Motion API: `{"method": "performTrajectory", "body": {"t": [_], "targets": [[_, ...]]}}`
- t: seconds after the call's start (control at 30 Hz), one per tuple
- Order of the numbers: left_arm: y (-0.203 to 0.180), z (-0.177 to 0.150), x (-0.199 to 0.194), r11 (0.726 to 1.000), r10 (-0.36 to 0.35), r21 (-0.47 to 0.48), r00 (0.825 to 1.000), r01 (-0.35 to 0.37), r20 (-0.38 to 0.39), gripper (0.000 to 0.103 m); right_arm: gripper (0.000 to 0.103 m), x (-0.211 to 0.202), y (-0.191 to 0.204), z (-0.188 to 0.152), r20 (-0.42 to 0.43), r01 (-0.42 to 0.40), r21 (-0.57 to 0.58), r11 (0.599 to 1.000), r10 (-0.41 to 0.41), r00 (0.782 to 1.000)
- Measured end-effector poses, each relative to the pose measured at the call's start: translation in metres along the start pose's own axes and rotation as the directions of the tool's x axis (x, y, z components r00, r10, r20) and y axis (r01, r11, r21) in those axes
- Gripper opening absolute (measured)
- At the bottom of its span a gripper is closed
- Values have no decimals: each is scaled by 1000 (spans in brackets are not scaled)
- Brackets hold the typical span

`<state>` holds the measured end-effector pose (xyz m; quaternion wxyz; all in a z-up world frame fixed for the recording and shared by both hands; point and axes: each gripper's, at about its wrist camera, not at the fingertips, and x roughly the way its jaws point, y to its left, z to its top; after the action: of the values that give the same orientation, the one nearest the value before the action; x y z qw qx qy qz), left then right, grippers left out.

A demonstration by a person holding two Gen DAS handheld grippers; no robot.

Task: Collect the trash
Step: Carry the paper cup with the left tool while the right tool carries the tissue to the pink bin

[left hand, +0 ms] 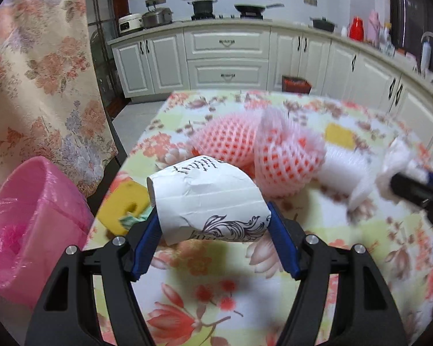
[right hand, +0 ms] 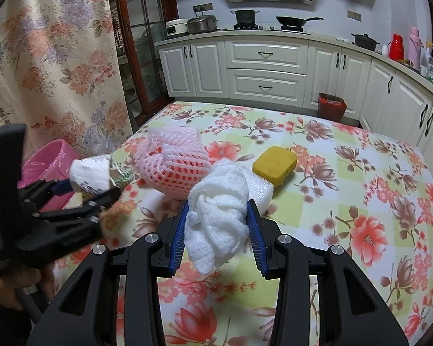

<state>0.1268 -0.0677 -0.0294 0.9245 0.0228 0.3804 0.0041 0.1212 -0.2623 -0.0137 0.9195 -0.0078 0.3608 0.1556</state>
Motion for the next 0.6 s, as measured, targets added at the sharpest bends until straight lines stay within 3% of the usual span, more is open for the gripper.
{"method": "performTrajectory", "body": {"t": [0.27, 0.6], "targets": [[41, 9, -45, 997, 22, -70, 997, -17, 72, 68, 38, -10, 19, 9, 18, -13, -28, 1000, 14, 1000], [127, 3, -94, 979, 126, -180, 983, -101, 135, 68, 38, -12, 72, 29, 32, -62, -108, 992, 66, 997]]}}
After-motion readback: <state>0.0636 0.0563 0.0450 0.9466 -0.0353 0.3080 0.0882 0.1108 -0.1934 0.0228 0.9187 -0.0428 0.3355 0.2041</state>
